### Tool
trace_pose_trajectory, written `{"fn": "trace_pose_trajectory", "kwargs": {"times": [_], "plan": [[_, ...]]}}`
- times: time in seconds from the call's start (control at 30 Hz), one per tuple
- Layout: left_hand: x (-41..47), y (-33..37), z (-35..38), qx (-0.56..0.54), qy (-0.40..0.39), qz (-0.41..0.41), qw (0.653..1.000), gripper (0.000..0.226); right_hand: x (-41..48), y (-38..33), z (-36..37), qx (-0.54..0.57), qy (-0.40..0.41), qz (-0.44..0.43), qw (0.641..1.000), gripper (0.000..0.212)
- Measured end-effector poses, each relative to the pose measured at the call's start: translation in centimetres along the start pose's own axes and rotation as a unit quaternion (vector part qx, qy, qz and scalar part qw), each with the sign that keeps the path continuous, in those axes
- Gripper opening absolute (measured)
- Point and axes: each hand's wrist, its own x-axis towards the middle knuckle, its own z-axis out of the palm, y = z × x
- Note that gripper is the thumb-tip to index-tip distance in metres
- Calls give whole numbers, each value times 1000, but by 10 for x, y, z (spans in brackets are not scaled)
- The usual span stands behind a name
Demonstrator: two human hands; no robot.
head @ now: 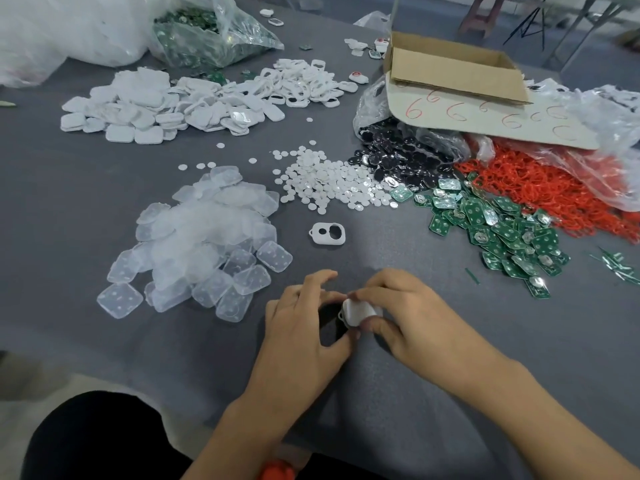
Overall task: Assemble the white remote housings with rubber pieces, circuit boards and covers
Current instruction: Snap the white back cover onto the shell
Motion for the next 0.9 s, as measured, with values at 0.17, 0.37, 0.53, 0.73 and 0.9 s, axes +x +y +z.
{"fn": "trace_pose_trajectory", "kwargs": {"times": [0.17,0.37,0.53,0.73,0.9], "plan": [[1,-2,0,-9,-4,-5,1000,68,3,0,-2,-4,-5,0,1000,28],[3,0,-3,-26,-19,-18,999,64,14,-5,-7,-29,-23,25,999,19],[7,2,-9,-75,-54,-56,994,53,24,-7,-9,-46,-49,52,996,20],[21,15,-8,-23,-64,-75,995,33,45,1,-19,6,-116,144,983,26],[39,19,-14,22,-131,-82,988,30,55,-1,-14,10,-125,195,973,30]]}}
